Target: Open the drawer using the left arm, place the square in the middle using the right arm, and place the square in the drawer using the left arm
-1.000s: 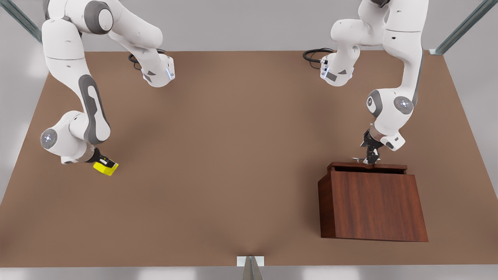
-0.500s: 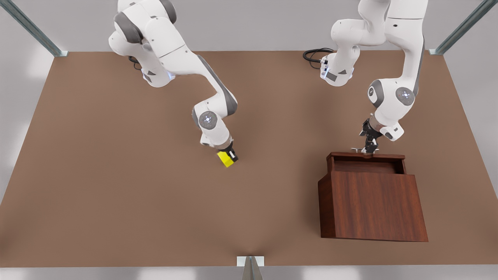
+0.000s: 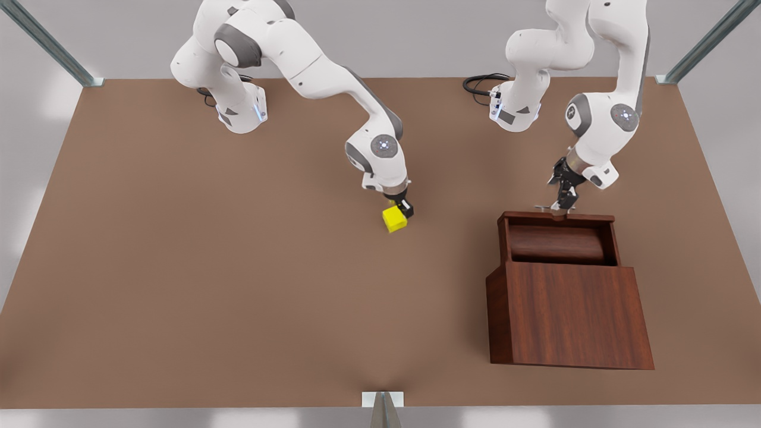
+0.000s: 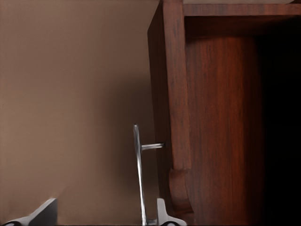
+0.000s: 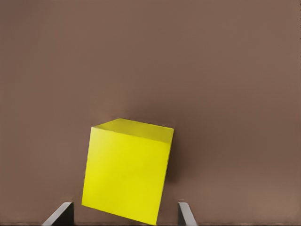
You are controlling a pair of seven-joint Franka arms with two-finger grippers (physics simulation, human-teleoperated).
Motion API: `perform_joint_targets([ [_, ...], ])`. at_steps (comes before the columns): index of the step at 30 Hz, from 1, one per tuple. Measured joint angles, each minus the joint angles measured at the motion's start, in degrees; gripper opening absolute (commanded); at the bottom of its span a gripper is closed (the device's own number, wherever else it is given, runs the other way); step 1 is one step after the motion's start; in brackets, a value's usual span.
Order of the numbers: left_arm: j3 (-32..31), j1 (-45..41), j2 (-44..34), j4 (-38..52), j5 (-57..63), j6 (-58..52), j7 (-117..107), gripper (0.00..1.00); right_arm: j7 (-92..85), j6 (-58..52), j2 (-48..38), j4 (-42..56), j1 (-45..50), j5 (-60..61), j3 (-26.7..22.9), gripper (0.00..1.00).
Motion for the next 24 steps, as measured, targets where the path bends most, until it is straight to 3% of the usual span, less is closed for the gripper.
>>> perform_joint_targets([
  [1,0.09,-0.08,-6.17,0.69,0.92,-6.2,0.18,1.0,-0.29,-0.47,-1.46,-0.04,-0.16,0.07,-0.02,1.0],
  [3,-0.03,-0.34,-5.53,8.68,4.07,-11.24,6.82,1.0,-7.94,-6.46,-10.41,-1.55,-4.44,-0.07,-0.52,1.0],
  [6,-5.5,-1.47,17.43,41.13,6.58,-24.97,22.85,1.0,-38.28,-16.85,-22.94,-4.66,-18.88,-1.07,-0.3,1.0],
  [8,-9.29,-2.48,24.78,53.22,7.37,-30.44,35.13,1.0,-68.94,-27.18,-28.69,-5.66,-34.79,-7.32,2.29,1.0],
  [10,-14.67,-2.09,29.03,56.6,7.79,-32.93,45.29,1.0,-98.82,-35.94,-32.3,-3.31,-54.26,-10.99,5.64,1.0],
  [12,-23.46,-3.8,33.13,58.01,8.02,-32.75,46.63,1.0,-107.79,-38.0,-33.35,-1.94,-66.16,-15.52,8.85,1.0],
  [13,-27.42,-3.21,35.94,60.69,8.14,-33.0,46.83,1.0,-108.41,-44.33,-32.07,2.58,-69.75,-15.6,9.49,1.0],
  [16,-30.65,-8.99,40.95,61.92,8.64,-32.45,54.4,1.0,-111.02,-44.67,-31.93,2.92,-65.53,-15.56,9.59,1.0],
  [18,-30.63,-11.59,43.65,62.68,9.89,-32.2,59.4,1.0,-110.95,-41.04,-33.49,0.09,-68.8,-15.6,9.56,1.0],
  [21,-30.71,-14.47,48.02,62.94,15.02,-26.93,65.71,1.0,-111.03,-44.52,-34.42,0.12,-70.47,-15.22,9.71,1.0],
  [24,-30.77,-17.46,50.31,62.33,17.9,-24.86,73.41,1.0,-110.45,-44.76,-34.73,0.38,-61.92,-14.85,9.23,1.0],
])
